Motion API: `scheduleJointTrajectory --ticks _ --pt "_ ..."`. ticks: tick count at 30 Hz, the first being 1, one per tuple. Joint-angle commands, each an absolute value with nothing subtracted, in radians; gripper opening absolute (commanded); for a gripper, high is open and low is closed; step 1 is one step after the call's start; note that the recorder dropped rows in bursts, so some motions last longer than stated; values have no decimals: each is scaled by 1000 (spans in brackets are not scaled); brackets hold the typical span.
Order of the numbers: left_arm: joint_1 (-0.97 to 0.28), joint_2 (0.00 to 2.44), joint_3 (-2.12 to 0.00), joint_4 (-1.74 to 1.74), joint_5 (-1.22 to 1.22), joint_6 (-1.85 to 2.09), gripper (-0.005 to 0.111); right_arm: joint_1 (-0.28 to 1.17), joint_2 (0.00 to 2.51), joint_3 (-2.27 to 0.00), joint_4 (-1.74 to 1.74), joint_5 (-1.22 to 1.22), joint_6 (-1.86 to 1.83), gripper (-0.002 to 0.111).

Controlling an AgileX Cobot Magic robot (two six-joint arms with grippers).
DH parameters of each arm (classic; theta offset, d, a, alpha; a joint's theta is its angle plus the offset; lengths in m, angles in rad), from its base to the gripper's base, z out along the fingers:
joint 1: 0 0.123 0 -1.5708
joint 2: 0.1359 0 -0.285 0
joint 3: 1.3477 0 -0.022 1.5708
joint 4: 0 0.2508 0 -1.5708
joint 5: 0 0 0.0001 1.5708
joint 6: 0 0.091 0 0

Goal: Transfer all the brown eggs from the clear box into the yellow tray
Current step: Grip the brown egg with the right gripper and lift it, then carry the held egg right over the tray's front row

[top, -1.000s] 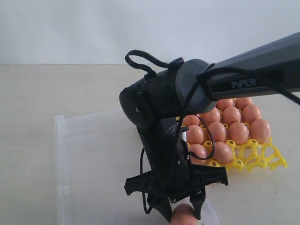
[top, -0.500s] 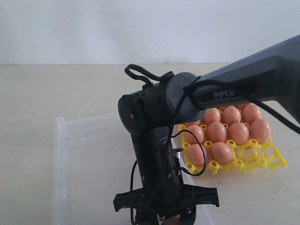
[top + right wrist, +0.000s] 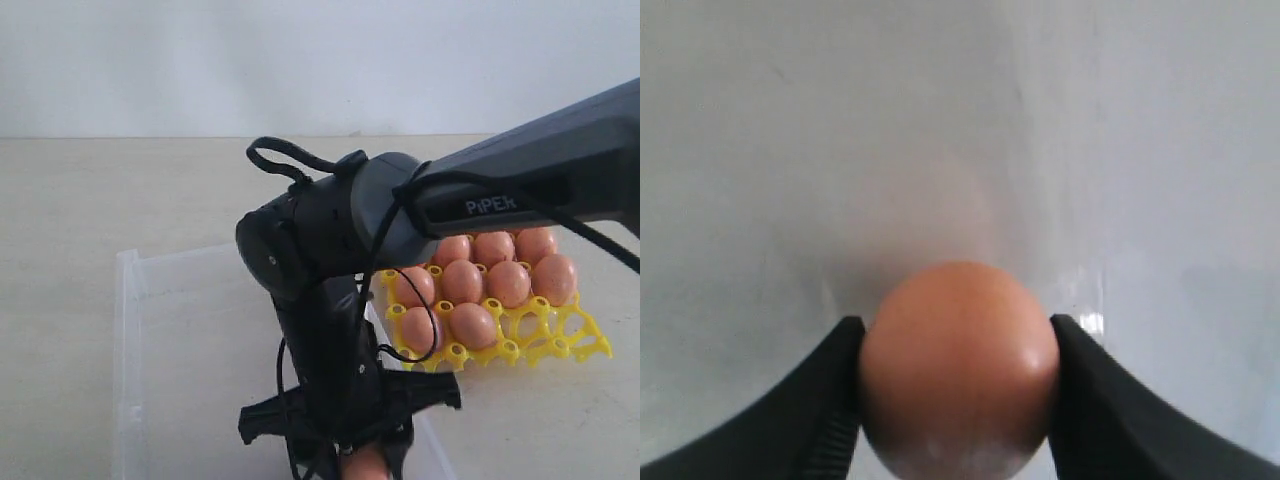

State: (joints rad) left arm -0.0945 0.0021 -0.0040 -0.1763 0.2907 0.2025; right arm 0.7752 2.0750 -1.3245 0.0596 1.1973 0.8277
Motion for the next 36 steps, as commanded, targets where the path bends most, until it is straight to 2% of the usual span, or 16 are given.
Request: scheduleJointTrajectory --ticks 1,7,13,18,21,22,28,36 --pt "-103 0 0 -175 284 203 4 870 1993 -1314 -246 924 842 0" --pt "-103 0 0 -175 284 203 4 965 1943 -1314 -464 739 985 0" --pt "-103 0 0 -175 284 203 4 1009 1927 -1314 -674 743 1240 0" --pt "-103 0 0 -175 284 203 4 1041 1866 -1314 -1037 972 1592 0" --pt "-103 0 0 -175 284 203 4 1027 1840 -1314 -1200 1221 1608 0" --pt "-103 0 0 -175 284 203 4 1011 1834 -1311 -1245 1221 1576 0" --pt "-103 0 0 -175 284 203 4 806 1715 -1183 -1374 1154 1491 0" --pt "-103 0 0 -175 284 203 4 280 1512 -1007 -1432 816 1404 0"
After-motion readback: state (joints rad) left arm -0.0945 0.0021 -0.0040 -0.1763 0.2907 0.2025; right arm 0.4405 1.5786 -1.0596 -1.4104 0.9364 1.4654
